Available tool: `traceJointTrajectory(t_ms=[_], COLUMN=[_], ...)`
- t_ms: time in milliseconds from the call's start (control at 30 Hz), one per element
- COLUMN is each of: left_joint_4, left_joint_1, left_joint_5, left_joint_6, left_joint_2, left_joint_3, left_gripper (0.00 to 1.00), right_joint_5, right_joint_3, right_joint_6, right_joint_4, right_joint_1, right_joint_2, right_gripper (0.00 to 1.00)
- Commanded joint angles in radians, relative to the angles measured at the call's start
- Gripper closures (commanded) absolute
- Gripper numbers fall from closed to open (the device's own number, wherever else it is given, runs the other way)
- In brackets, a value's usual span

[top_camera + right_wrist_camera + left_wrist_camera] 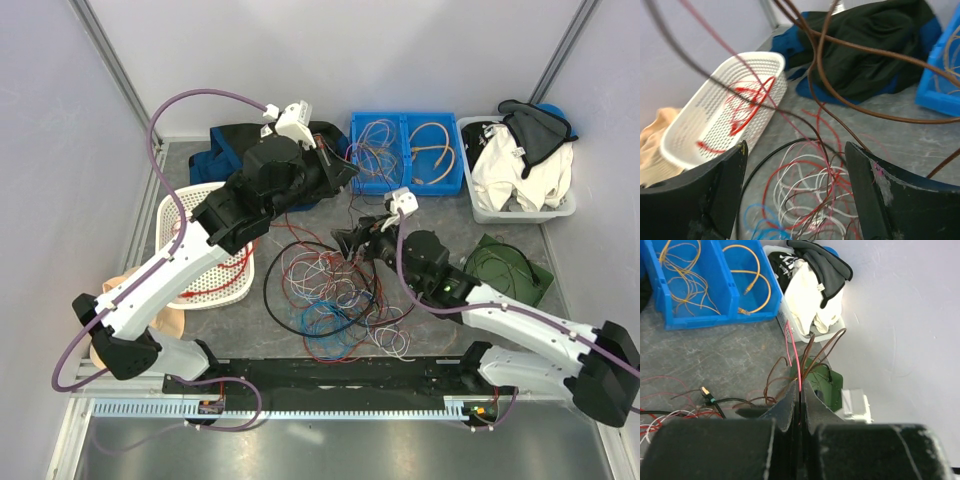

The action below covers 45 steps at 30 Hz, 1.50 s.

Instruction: Untangle the cables

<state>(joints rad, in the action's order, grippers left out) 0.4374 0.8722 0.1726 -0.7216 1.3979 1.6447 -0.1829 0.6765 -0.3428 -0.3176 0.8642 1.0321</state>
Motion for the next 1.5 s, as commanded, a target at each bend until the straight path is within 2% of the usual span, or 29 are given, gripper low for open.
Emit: traceJointTrajectory(t_ms=[0,100,167,200,233,300,333,433,567,633,700,767,867,900,933,967,1033,1067,1100,1133,1167,1300,1467], left_joint_4=[-0.019,-0.025,-0.026,-0.026,-0.026,-0.025,-0.025,-0.025,-0.045,-0.066,-0.083,-0.126,-0.147,-0.15,-0.193,-0.237,-0.397,-0.636,-0.763,-0.883,-1.078,-1.186,-1.322], left_joint_1=[-0.001,-0.001,0.001,0.001,-0.001,-0.001,-0.002,-0.01,-0.044,-0.05,-0.052,-0.053,-0.053,-0.053,-0.053,-0.053,-0.053,-0.053,-0.053,-0.05,-0.049,-0.023,0.085], left_joint_5=[-0.053,-0.079,-0.088,-0.078,-0.064,-0.016,0.049,0.175,0.267,0.307,0.33,0.341,0.347,0.335,0.317,0.283,0.058,-0.044,-0.237,-0.304,-0.347,-0.484,-0.46], left_joint_6=[-0.067,-0.079,-0.081,-0.07,-0.058,-0.018,-0.004,0.056,0.079,0.083,0.094,0.106,0.119,0.138,0.154,0.177,0.269,0.295,0.313,0.303,0.28,0.197,0.205], left_joint_2=[0.003,0.004,0.001,-0.01,-0.017,-0.046,-0.081,-0.164,-0.267,-0.309,-0.362,-0.414,-0.459,-0.489,-0.508,-0.528,-0.608,-0.64,-0.664,-0.687,-0.688,-0.596,-0.482], left_joint_3=[0.007,-0.008,-0.019,-0.034,-0.043,-0.087,-0.106,-0.192,-0.328,-0.414,-0.495,-0.569,-0.627,-0.641,-0.66,-0.718,-0.814,-0.945,-1.017,-1.084,-1.18,-1.217,-1.234], left_gripper=[0.98,0.98,0.98,0.98,0.98,0.98,0.98,0.91,0.74,0.53,0.41,0.39,0.17,0.06,0.04,0.03,0.06,0.07,0.09,0.09,0.11,0.22,0.23], right_joint_5=[-0.187,-0.204,-0.21,-0.198,-0.163,-0.142,-0.139,-0.107,-0.061,-0.044,-0.027,-0.015,-0.003,0.003,0.008,0.013,0.02,0.026,0.028,0.028,0.023,0.014,0.005], right_joint_3=[0.003,0.027,0.056,0.061,0.063,0.061,0.063,0.078,0.116,0.124,0.135,0.149,0.181,0.19,0.201,0.222,0.242,0.261,0.267,0.271,0.274,0.278,0.282], right_joint_6=[0.036,0.03,0.025,0.025,0.027,0.022,0.005,-0.031,-0.071,-0.085,-0.099,-0.102,-0.114,-0.12,-0.125,-0.131,-0.148,-0.154,-0.159,-0.168,-0.171,-0.176,-0.179], right_joint_4=[-0.184,-0.251,-0.262,-0.259,-0.259,-0.229,-0.204,-0.065,0.151,0.201,0.253,0.285,0.34,0.354,0.367,0.392,0.414,0.435,0.443,0.446,0.454,0.459,0.456], right_joint_1=[0.016,0.021,0.022,0.022,0.024,0.022,0.022,0.022,0.022,0.022,0.022,0.022,0.021,0.022,0.022,0.021,0.022,0.022,0.022,0.022,0.022,0.022,0.022], right_joint_2=[0.095,0.16,0.183,0.187,0.18,0.139,0.12,0.045,-0.045,-0.075,-0.11,-0.133,-0.142,-0.145,-0.145,-0.144,-0.138,-0.13,-0.129,-0.124,-0.124,-0.116,-0.104], right_gripper=[0.14,0.14,0.25,0.32,0.5,0.67,0.82,1.0,1.0,1.0,1.0,1.0,1.0,1.0,1.0,1.0,1.0,1.0,1.0,1.0,1.0,1.0,1.0])
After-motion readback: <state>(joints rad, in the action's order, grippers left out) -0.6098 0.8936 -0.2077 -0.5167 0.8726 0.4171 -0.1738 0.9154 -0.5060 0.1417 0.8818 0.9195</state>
